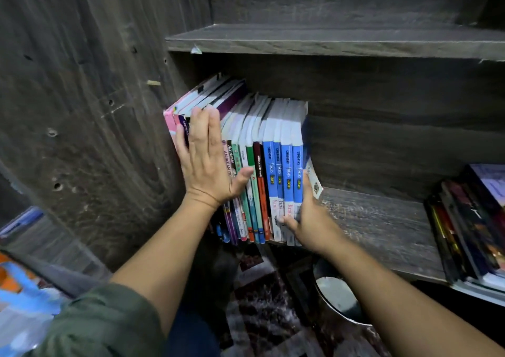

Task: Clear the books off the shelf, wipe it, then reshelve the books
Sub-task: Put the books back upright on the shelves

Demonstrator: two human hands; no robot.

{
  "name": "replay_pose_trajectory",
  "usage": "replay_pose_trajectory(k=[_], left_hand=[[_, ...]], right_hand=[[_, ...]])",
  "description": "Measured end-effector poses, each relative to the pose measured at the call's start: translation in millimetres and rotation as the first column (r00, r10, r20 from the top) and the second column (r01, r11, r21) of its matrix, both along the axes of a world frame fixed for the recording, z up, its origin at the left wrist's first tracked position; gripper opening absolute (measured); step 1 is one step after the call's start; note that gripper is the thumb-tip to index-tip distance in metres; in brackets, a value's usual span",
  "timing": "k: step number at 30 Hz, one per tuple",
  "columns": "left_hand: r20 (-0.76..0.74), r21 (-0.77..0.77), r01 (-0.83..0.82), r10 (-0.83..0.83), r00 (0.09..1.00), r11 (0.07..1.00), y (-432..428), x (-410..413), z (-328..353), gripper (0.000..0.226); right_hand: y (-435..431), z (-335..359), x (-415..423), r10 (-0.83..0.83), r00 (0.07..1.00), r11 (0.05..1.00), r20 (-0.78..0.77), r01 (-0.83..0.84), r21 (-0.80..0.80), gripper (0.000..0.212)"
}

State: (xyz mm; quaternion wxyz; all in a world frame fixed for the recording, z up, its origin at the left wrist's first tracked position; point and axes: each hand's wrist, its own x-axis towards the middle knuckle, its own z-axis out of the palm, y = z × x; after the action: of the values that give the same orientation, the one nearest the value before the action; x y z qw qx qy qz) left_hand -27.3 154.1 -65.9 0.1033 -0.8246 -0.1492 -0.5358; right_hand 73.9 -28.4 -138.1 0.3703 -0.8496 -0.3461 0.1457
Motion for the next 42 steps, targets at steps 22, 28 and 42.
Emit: replay_pose_trajectory(k=[22,28,42], left_hand=[[-0.563,0.138,-0.056,0.125,0.817,0.989,7,-50,-57,0.152],[-0.542,0.088,-0.181,0.199,0.816,0.98,-2,-40,-62,0.154],[-0.499,0.023,-0.328,0.295,0.815,0.945,-29,-40,-48,0.143]], right_hand=[[-9,-8,12,-0.032,0.997,0.97,-0.075,0.013,-0.241,0.122],[-2,-11,7,-0.072,0.983,0.982,-0.167,0.041,-0.183,0.135],[7,-22,3,-0.132,0.976,0.982,-0.173,0.153,0.11,0.148]])
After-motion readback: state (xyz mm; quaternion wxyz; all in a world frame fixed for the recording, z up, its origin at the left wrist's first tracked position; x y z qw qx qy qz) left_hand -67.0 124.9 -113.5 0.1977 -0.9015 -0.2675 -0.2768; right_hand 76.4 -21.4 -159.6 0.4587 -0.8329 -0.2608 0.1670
